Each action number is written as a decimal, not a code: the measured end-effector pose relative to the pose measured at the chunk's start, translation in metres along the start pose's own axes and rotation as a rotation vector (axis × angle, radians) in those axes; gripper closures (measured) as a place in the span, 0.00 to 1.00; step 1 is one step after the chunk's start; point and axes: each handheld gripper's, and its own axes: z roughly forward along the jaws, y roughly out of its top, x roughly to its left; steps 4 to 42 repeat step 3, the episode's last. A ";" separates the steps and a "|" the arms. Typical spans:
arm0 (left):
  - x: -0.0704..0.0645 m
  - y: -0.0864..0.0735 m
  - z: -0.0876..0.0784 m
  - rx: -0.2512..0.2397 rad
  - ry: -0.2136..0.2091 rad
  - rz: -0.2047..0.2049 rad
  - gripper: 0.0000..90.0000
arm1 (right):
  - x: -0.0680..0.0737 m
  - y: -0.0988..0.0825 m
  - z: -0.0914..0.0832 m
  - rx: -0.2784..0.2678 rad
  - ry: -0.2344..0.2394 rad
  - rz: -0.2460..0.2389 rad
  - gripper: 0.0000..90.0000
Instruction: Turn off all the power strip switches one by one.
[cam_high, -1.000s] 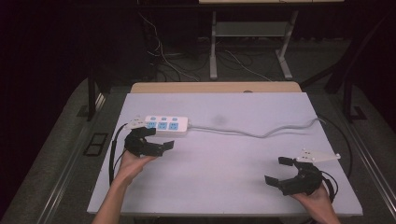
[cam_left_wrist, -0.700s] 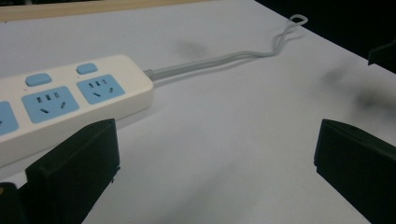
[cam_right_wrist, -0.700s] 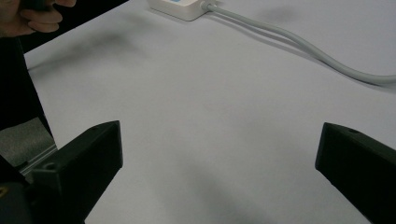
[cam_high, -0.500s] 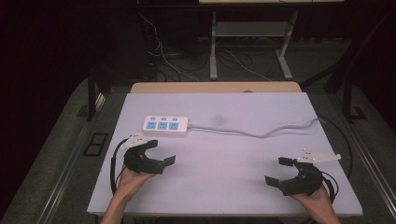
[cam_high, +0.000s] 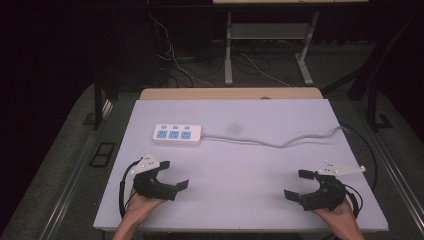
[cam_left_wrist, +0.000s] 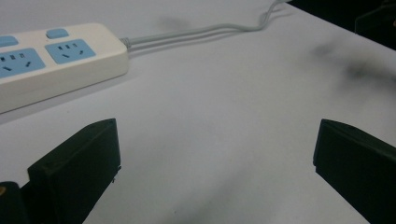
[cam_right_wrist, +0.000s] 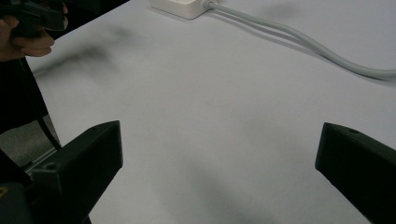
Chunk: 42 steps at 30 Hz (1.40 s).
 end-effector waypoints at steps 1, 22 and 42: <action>0.000 0.000 0.000 0.001 0.002 0.002 0.00 | 0.000 0.000 0.000 0.000 0.000 0.001 0.01; 0.000 0.000 0.001 -0.003 -0.003 0.004 0.00 | -0.001 -0.001 -0.001 0.000 -0.001 0.001 0.01; 0.000 0.000 0.001 -0.003 -0.003 0.004 0.00 | -0.001 -0.001 -0.001 0.000 -0.001 0.001 0.01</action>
